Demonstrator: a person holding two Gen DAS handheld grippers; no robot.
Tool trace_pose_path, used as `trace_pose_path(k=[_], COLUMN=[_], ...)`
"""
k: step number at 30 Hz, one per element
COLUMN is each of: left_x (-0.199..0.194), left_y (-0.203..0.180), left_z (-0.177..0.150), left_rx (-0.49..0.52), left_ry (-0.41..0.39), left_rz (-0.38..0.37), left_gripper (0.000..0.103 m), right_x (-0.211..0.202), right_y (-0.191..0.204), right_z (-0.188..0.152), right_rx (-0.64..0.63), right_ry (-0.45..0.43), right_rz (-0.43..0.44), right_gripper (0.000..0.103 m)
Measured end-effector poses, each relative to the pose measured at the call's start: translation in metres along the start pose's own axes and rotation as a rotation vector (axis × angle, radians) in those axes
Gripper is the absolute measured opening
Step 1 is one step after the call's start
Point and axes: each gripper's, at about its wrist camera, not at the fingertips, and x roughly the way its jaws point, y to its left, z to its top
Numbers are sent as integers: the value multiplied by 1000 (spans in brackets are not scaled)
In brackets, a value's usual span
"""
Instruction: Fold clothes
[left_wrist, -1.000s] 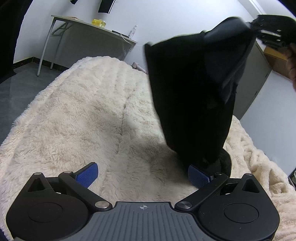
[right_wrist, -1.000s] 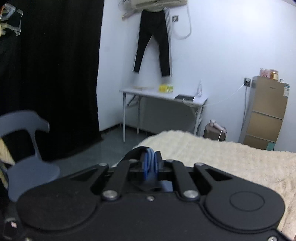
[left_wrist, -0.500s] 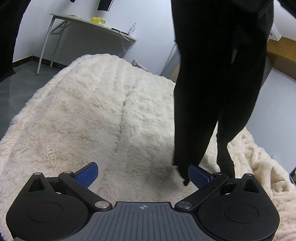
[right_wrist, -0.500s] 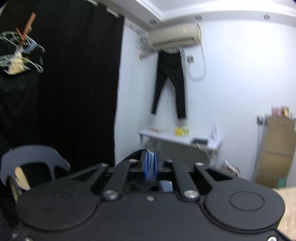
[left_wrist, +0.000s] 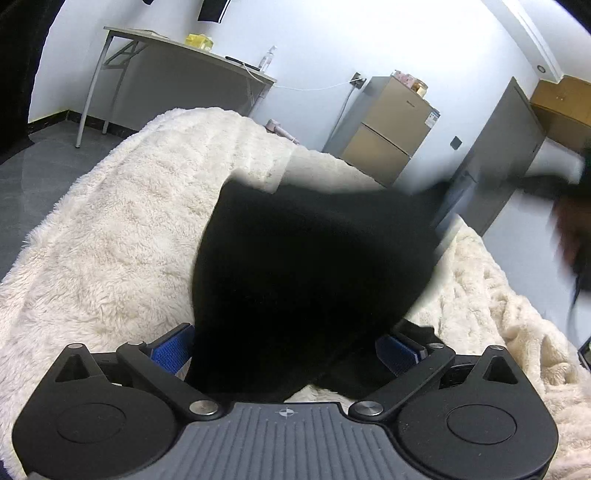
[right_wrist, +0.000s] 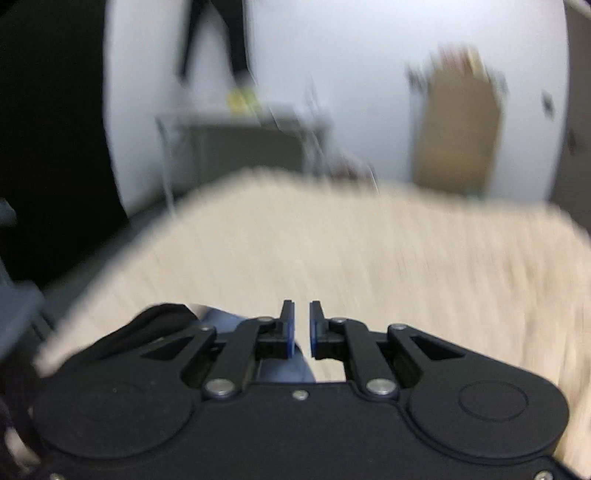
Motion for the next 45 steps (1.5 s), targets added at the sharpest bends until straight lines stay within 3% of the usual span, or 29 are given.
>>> trace_pose_path(k=[1,3,4,5,7,9,15,20,21,24,28,37,41,45], left_x=[0,0,0,0,1,2,-1,-6,-7,-8,-10,-14,-17,-17], left_y=[0,0,0,0,1,0,3,10,10,10,10,9,9,11], left_z=[0,0,0,0,1,1,1,2,2,3,3,3,2,3], left_rx=[0,-3,-5,-8,-14,-11,-16,-52,-54,-58,-62,-63,-68,-77], left_ry=[1,-4,-6,-9,-8,-3,-16,-42,-45,-51,-57,-68,-75,-78], left_rz=[1,2,2,2,0,-1,-4,-6,-6,-8,-13,-25,-26,-29], left_gripper=[103,103,103,103,103,103,103,103,103,103,103,103,103,103], right_x=[18,27,28,24,13,18,44,89,96,113,103,31,5,-30], right_y=[-9,-14,-16,-13,-2,17,82,147,155,173,182,177,166,156], right_z=[-25,-47,-54,-55,-51,-45,-26,-45,-48,-53,-44,16,39,61], right_rx=[8,60,90,106,128,93,-44,-128,-135,-126,-119,-51,-17,-36], right_ry=[74,77,62,23,-79,-78,-16,122,164,275,232,-40,-135,-289], right_rz=[-48,-155,-207,-231,-253,-195,26,87,90,121,106,148,132,93], right_gripper=[12,18,33,42,72,82,84,84,81,47,4,4,2,0])
